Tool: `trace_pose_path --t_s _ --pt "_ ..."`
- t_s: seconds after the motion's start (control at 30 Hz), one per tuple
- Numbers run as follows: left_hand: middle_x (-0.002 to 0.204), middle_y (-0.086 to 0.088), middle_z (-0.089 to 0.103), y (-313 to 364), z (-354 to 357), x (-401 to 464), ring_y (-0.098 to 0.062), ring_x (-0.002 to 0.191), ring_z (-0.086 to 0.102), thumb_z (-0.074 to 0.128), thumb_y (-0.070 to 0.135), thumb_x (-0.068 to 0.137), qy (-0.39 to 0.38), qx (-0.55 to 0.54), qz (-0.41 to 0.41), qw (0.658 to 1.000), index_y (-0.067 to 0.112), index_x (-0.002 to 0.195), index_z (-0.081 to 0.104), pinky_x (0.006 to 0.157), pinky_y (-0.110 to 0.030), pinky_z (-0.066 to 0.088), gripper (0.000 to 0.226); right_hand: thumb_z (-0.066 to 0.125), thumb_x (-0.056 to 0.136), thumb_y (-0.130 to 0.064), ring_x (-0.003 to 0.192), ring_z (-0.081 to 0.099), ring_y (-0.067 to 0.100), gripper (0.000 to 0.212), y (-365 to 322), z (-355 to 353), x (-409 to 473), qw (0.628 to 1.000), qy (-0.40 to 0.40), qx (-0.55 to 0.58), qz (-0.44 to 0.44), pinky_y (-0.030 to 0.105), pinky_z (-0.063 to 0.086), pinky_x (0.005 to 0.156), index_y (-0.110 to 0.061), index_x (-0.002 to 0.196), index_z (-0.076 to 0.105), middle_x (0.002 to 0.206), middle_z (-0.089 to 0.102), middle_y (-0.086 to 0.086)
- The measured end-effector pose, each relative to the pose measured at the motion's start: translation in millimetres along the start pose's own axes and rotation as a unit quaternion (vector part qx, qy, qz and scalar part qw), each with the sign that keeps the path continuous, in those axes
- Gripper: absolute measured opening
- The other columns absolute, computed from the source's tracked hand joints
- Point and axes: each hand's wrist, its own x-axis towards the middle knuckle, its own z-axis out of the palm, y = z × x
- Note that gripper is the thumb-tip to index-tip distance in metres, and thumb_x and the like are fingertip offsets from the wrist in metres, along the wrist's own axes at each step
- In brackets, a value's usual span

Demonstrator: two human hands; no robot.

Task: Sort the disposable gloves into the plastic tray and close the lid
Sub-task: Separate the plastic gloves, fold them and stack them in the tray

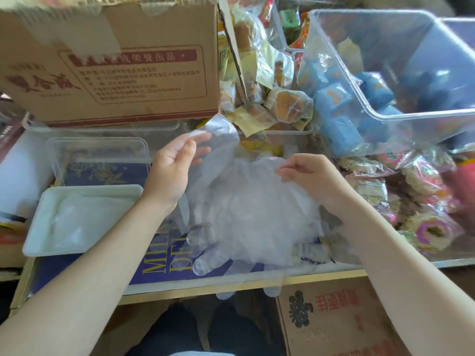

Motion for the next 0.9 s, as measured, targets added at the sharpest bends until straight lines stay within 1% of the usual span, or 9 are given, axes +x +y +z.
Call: trace_pose_path --t_s 0.07,0.2,0.33,0.4,0.53,0.6,0.67,0.73,0.9 --pt "0.116 0.011 0.064 9 2 -1 -0.008 0.101 0.064 0.034 0.013 0.102 -0.019 0.003 0.007 1.000 0.031 0.106 0.061 0.087 -0.022 0.049 0.033 0.063 0.085 -0.002 0.058 0.052 -0.007 0.016 -14 -7 -7 0.997 -0.049 -0.015 -0.055 0.008 0.041 0.065 -0.016 0.078 0.066 0.059 0.062 -0.018" --pt "0.111 0.011 0.064 28 15 -9 -0.003 0.099 0.063 0.032 0.016 0.102 -0.105 0.005 -0.010 0.994 0.024 0.112 0.059 0.085 -0.017 0.047 0.029 0.057 0.089 -0.001 0.049 0.050 -0.001 0.023 -43 -10 -16 0.982 -0.098 -0.083 -0.137 0.010 0.040 0.055 -0.022 0.091 0.066 0.064 0.060 -0.006" --pt "0.112 0.014 0.066 33 27 -25 0.004 0.106 0.058 0.032 0.052 0.094 -0.189 0.075 -0.008 0.979 0.024 0.118 0.060 0.088 -0.011 0.042 0.047 0.062 0.085 -0.005 0.050 0.048 0.000 0.024 -57 -7 -8 0.976 -0.048 -0.134 -0.162 0.017 0.042 0.055 -0.029 0.085 0.064 0.059 0.059 -0.011" --pt "0.109 0.016 0.067 36 29 -31 0.003 0.105 0.059 0.032 0.058 0.091 -0.193 0.076 -0.004 0.978 0.029 0.116 0.061 0.089 -0.012 0.042 0.048 0.065 0.083 -0.010 0.053 0.050 0.000 0.018 -59 -7 -3 0.975 -0.011 -0.150 -0.162 0.021 0.042 0.062 -0.027 0.079 0.065 0.055 0.059 -0.011" --pt "0.100 0.018 0.070 47 35 -36 0.008 0.095 0.061 0.047 0.044 0.088 -0.199 0.056 -0.007 0.978 0.037 0.106 0.063 0.079 -0.004 0.041 0.025 0.066 0.080 -0.011 0.052 0.050 -0.001 0.018 -64 0 -3 0.979 0.005 -0.151 -0.138 0.017 0.042 0.060 -0.025 0.069 0.061 0.055 0.059 -0.012" --pt "0.099 0.007 0.072 49 37 -36 0.002 0.088 0.062 0.053 0.035 0.088 -0.190 0.059 0.011 0.980 0.033 0.100 0.067 0.076 -0.007 0.043 0.019 0.066 0.080 -0.013 0.052 0.050 0.000 0.016 -66 3 -5 0.981 0.001 -0.148 -0.122 0.024 0.045 0.060 -0.025 0.070 0.062 0.057 0.060 -0.011" --pt "0.094 0.010 0.071 48 36 -32 0.004 0.085 0.063 0.054 0.023 0.092 -0.149 0.043 0.017 0.988 0.025 0.100 0.069 0.075 -0.009 0.047 0.017 0.070 0.081 -0.021 0.049 0.049 -0.002 0.007 -67 -1 -7 0.989 0.009 -0.120 -0.086 0.020 0.042 0.056 -0.021 0.076 0.065 0.055 0.061 -0.010" --pt "0.086 0.012 0.072 46 32 -26 0.000 0.081 0.067 0.051 0.014 0.095 -0.107 0.003 -0.011 0.994 0.014 0.095 0.069 0.069 -0.013 0.050 0.019 0.070 0.082 -0.026 0.044 0.045 -0.002 0.015 -64 -8 -11 0.998 0.026 -0.042 -0.025 0.015 0.037 0.047 -0.018 0.071 0.063 0.049 0.060 -0.011" --pt "0.078 0.001 0.074 44 18 -12 -0.012 0.072 0.071 0.044 0.009 0.097 -0.081 -0.094 -0.116 0.985 0.007 0.089 0.064 0.066 -0.021 0.057 0.022 0.063 0.087 -0.013 0.049 0.055 0.005 0.018 -57 -23 -25 0.994 0.019 0.106 0.007 0.017 0.044 0.051 -0.011 0.070 0.062 0.055 0.063 -0.007"
